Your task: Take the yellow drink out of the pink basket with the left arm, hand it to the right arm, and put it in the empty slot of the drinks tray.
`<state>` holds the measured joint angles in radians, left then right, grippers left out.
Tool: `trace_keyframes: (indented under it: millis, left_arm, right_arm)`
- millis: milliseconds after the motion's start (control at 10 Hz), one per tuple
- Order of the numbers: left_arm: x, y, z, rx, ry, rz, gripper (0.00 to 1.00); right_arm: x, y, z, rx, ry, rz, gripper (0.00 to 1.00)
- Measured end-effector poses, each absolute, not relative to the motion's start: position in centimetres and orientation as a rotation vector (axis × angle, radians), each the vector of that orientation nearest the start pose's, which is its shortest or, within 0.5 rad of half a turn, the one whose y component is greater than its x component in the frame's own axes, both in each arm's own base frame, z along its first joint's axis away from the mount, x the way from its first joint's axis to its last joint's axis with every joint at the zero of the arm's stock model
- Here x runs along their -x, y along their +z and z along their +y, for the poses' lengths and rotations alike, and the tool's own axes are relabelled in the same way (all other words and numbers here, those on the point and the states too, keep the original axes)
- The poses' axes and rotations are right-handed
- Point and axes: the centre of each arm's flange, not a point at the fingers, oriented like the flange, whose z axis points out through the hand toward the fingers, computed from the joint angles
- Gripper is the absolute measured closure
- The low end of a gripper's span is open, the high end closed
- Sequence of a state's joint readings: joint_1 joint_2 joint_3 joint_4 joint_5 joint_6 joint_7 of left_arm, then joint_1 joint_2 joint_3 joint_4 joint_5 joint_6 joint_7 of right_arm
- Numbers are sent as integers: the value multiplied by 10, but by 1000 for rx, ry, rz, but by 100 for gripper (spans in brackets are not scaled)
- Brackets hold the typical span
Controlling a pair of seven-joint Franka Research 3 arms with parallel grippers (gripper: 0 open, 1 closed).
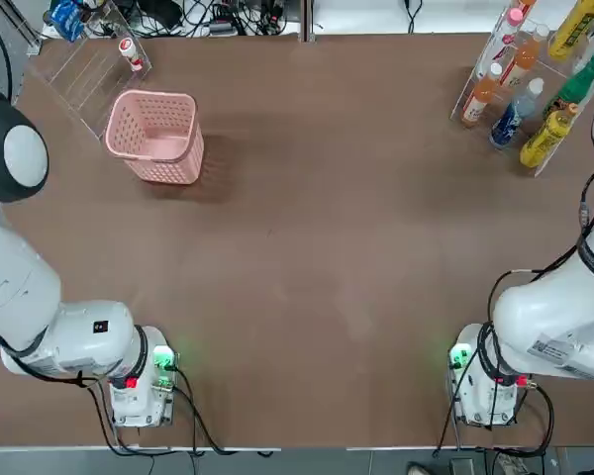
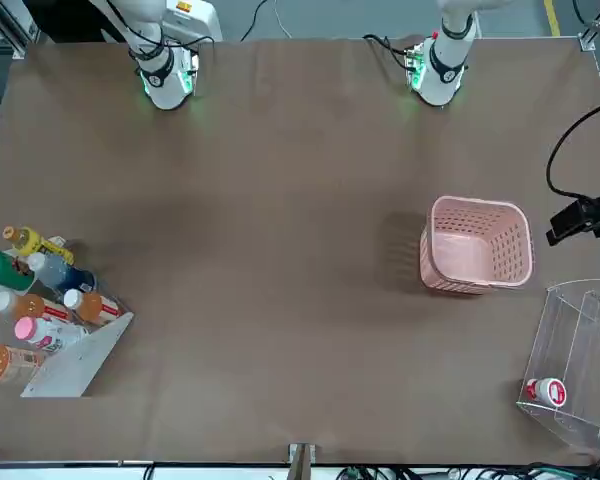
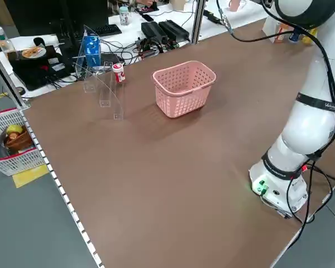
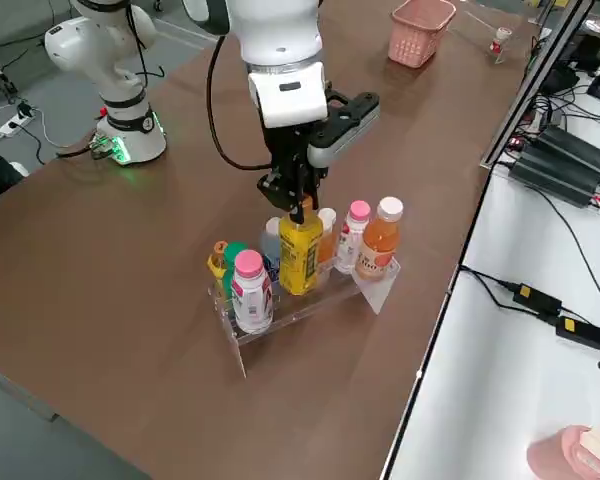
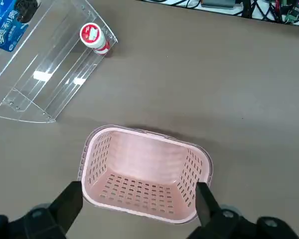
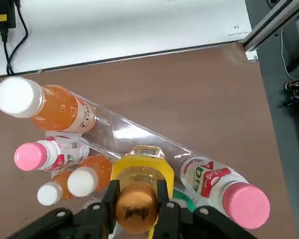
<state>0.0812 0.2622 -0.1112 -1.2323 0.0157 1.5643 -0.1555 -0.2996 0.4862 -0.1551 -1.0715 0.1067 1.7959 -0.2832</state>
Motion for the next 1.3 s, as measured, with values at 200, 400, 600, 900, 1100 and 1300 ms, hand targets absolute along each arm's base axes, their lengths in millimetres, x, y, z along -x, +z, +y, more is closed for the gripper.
trace_keyframes:
  millis: [200, 400, 600, 900, 1100, 1300]
  left_arm:
    - [-633, 629, -6, 3152, -110, -207, 0]
    - [-633, 629, -6, 3152, -110, -207, 0]
    - [-633, 629, -6, 3152, -110, -207, 0]
    - [-633, 629, -6, 3152, -110, -207, 0]
    - [-633, 629, -6, 3152, -110, -207, 0]
    - [-633, 629, -7, 3152, -110, -206, 0]
  right_arm:
    - [-659, 581, -278, 3165, -404, 247, 66]
    - [-662, 583, -279, 3168, -436, 248, 66]
    - [-663, 585, -279, 3171, -461, 248, 66]
    - [-665, 587, -281, 3174, -500, 249, 66]
    - [-666, 587, -281, 3175, -512, 250, 66]
    - [-666, 586, -281, 3175, -512, 249, 66]
